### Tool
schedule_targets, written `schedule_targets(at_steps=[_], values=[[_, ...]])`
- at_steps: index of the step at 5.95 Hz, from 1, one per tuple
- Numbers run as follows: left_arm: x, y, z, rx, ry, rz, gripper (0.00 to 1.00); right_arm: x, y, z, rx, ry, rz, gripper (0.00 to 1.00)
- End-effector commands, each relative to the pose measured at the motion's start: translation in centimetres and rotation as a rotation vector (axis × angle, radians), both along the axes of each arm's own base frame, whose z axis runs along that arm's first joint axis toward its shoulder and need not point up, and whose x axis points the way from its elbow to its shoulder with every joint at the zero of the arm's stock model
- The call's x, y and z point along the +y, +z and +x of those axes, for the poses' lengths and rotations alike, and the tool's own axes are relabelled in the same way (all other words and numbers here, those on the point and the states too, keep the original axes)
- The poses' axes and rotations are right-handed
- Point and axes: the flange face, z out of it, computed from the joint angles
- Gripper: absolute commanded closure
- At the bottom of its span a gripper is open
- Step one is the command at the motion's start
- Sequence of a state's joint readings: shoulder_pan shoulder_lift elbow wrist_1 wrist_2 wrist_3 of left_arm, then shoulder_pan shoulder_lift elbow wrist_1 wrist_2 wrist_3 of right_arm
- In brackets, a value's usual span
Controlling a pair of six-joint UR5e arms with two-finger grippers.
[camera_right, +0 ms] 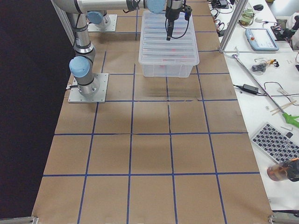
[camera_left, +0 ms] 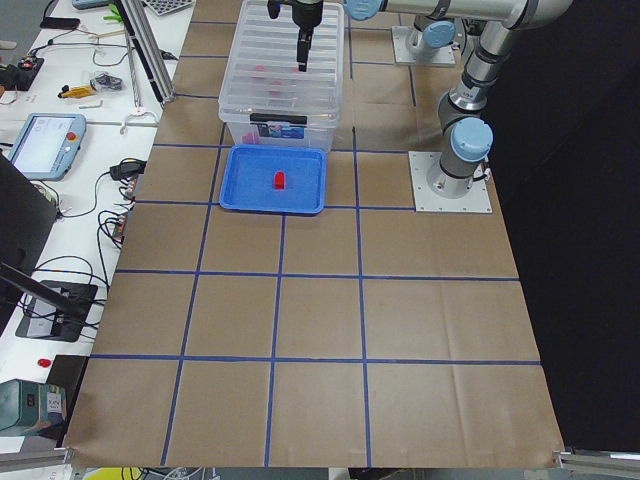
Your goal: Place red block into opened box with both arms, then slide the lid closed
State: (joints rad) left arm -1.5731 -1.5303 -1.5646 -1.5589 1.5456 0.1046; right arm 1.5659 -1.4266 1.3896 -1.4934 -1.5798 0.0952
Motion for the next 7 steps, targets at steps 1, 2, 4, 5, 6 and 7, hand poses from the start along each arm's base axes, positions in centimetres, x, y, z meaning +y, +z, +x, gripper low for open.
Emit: schedule_targets(at_steps=[1,2,4,5,6,7], values=[[0.0,0.1,0.0,0.001,0.001,-0.001,0.01,-0.9,-0.5,-2.5,0.007,0.001,0.005,0.00],[-0.1,0.4,0.1,-0.002,0.001,-0.006,0.01,-1.3,-1.9,-5.7,0.001,-0.025,0.026,0.00],[-0.1,0.3,0.0,-0.001,0.001,-0.004,0.01,-1.7,-6.8,-10.3,0.001,-0.013,-0.005,0.00],[-0.1,0.3,0.0,-0.001,0.001,-0.004,0.01,-0.9,-9.8,-10.1,-0.004,-0.015,0.018,0.00],[-0.1,0.3,0.0,-0.001,0.001,-0.004,0.01,-0.4,-11.8,-10.0,-0.006,-0.013,0.032,0.00],[-0.1,0.3,0.0,-0.001,0.001,-0.004,0.01,0.3,-13.4,-10.0,-0.010,-0.013,0.060,0.00]])
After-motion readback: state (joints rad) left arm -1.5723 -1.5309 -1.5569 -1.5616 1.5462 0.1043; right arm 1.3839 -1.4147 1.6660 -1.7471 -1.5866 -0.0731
